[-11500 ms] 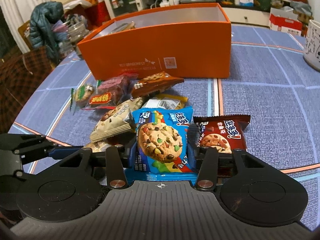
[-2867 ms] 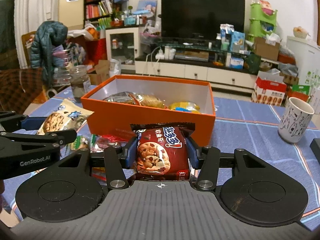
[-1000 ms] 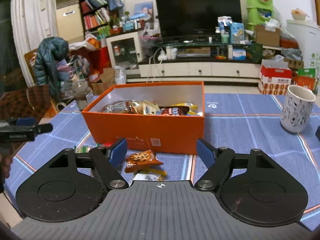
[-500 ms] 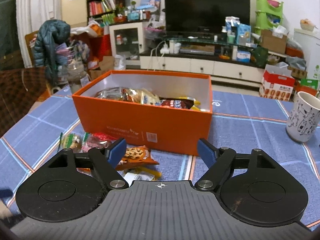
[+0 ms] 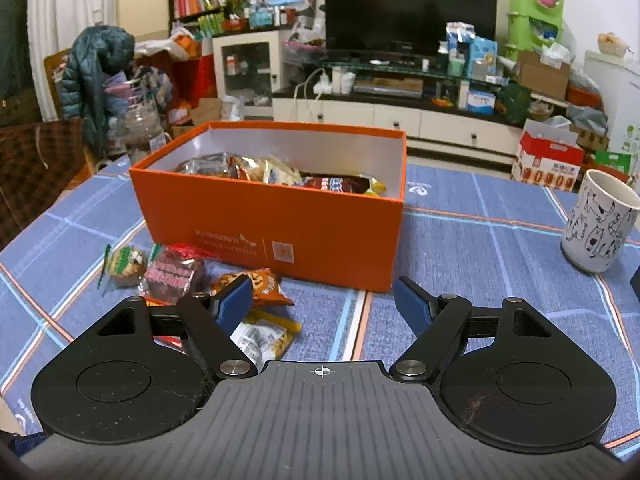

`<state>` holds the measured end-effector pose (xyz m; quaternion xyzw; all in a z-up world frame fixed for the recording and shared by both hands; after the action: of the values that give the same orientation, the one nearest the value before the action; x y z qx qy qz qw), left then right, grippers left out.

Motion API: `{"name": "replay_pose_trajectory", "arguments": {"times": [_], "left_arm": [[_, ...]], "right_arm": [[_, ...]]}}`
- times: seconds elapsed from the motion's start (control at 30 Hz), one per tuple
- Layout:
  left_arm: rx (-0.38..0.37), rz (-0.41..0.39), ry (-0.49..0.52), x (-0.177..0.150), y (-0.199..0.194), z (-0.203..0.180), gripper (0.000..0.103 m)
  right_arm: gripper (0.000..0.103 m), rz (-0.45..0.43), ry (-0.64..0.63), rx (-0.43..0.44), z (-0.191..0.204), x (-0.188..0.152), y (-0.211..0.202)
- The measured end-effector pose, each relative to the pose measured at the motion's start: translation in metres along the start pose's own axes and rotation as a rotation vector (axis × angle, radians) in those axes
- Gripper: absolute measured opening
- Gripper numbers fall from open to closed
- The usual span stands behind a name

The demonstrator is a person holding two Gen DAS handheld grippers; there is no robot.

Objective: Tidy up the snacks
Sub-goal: 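Move both open tools back toward the remaining snacks, then grasp the clear oat cookie packet with left tool while right grasps orange cookie packet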

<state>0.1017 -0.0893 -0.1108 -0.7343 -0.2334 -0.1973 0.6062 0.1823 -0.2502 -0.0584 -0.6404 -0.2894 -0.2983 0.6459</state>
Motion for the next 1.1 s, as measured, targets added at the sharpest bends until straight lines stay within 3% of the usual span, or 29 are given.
{"name": "replay_pose_trajectory", "arguments": {"times": [0.13,0.37,0.5,0.63,0.77,1.1], "left_arm": [[0.007,-0.014,0.076,-0.005,0.002,-0.001,0.100],[0.022,-0.019,0.183,0.007,0.002,0.036,0.096],[-0.028,-0.025,0.191,0.019,0.000,0.048,0.095],[-0.047,-0.067,0.286,0.021,-0.006,0.039,0.097],[-0.080,-0.035,0.204,0.017,-0.002,0.040,0.097],[-0.104,-0.006,0.189,0.010,0.003,0.033,0.097]], "right_arm": [[0.070,-0.003,0.007,0.006,0.000,0.001,-0.001],[0.065,0.008,-0.006,0.024,0.005,0.004,0.005],[0.065,0.015,-0.014,0.035,0.009,0.003,0.012],[0.066,0.008,-0.039,0.045,0.015,0.003,0.018],[0.066,-0.002,-0.063,0.044,0.022,0.006,0.024],[0.074,0.051,-0.080,0.119,0.046,0.011,0.054]]}}
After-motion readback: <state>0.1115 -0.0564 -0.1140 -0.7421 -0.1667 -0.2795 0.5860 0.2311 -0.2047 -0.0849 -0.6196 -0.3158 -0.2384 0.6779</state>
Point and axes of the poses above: each gripper's, at about its wrist camera, not at the fingertips, and y roughly the way its jaws point, z to its left, x to its top, the point moved 4 cm from there along y, roughly the way its jaws point, and after that the axes turned 7 degrees about z, right-handed, at the moved point
